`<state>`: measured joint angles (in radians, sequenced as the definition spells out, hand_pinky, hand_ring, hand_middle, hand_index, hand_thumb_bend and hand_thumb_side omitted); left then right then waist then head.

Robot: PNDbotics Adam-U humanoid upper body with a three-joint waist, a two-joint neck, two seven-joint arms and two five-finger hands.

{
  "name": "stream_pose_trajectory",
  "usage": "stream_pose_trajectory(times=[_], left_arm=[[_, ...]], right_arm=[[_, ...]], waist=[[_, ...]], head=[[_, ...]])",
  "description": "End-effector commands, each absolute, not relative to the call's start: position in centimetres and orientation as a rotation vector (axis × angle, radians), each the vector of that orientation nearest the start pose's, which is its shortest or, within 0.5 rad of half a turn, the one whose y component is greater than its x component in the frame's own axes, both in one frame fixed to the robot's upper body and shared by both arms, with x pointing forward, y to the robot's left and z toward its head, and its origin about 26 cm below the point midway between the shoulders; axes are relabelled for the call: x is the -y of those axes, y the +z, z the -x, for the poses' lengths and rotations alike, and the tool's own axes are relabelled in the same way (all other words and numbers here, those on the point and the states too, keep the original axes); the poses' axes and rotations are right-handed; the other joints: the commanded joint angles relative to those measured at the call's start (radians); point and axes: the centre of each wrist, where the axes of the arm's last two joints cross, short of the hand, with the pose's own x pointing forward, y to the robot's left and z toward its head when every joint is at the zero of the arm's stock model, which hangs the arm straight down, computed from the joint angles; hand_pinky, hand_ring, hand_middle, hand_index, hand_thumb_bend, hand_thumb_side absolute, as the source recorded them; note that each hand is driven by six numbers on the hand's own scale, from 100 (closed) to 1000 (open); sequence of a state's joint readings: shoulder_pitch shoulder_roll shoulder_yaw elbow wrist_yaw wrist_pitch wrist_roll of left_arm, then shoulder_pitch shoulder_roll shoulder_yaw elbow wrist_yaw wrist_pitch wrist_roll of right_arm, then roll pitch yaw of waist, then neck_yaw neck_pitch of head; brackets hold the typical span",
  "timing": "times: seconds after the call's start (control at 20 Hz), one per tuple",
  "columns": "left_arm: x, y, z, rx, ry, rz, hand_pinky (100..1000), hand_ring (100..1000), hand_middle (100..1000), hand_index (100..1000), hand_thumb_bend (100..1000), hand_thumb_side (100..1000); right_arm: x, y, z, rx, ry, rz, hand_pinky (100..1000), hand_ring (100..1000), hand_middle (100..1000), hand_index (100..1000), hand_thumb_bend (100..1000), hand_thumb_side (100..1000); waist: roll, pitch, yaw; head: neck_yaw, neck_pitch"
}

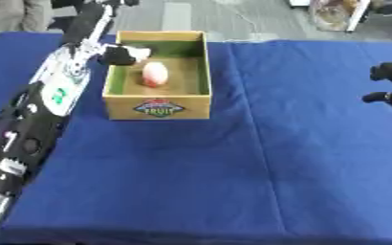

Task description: Pick up objects on the table and place them in the box.

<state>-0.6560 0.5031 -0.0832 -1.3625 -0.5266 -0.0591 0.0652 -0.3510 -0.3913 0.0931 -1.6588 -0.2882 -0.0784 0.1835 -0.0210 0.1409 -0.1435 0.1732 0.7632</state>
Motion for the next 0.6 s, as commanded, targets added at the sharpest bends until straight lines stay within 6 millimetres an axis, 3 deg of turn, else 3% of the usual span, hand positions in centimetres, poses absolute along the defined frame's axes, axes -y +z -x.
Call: stream_pose_trajectory(times=[0.05, 0.3, 0.6], left_arm=[[-31.0, 22.3, -39.3, 2.021, -0.663, -0.884, 724, 867, 712, 809, 529, 344], [-32.9, 20.3, -37.1, 1.934, -0.542, -0.897, 719, 866, 706, 805, 511, 355], [-34.4, 18.5, -36.3, 1.844, -0.534, -0.93, 715, 864, 702, 803, 487, 347]], right_arm=[[27.7, 14.4, -34.9, 2.022, 0.467, -0.187, 646, 935, 658, 773, 100, 618], [27.9, 14.4, -34.8, 2.025, 0.46, -0.179, 646, 935, 658, 773, 100, 617], [28.0, 14.4, -34.8, 2.025, 0.456, -0.174, 647, 936, 658, 773, 100, 616]], waist=[[-0.001, -0.012, 0.006], [-0.002, -0.012, 0.02], [-0.004, -0.012, 0.025]], head=[[0.006, 0.001], [0.017, -0.005], [0.012, -0.006]])
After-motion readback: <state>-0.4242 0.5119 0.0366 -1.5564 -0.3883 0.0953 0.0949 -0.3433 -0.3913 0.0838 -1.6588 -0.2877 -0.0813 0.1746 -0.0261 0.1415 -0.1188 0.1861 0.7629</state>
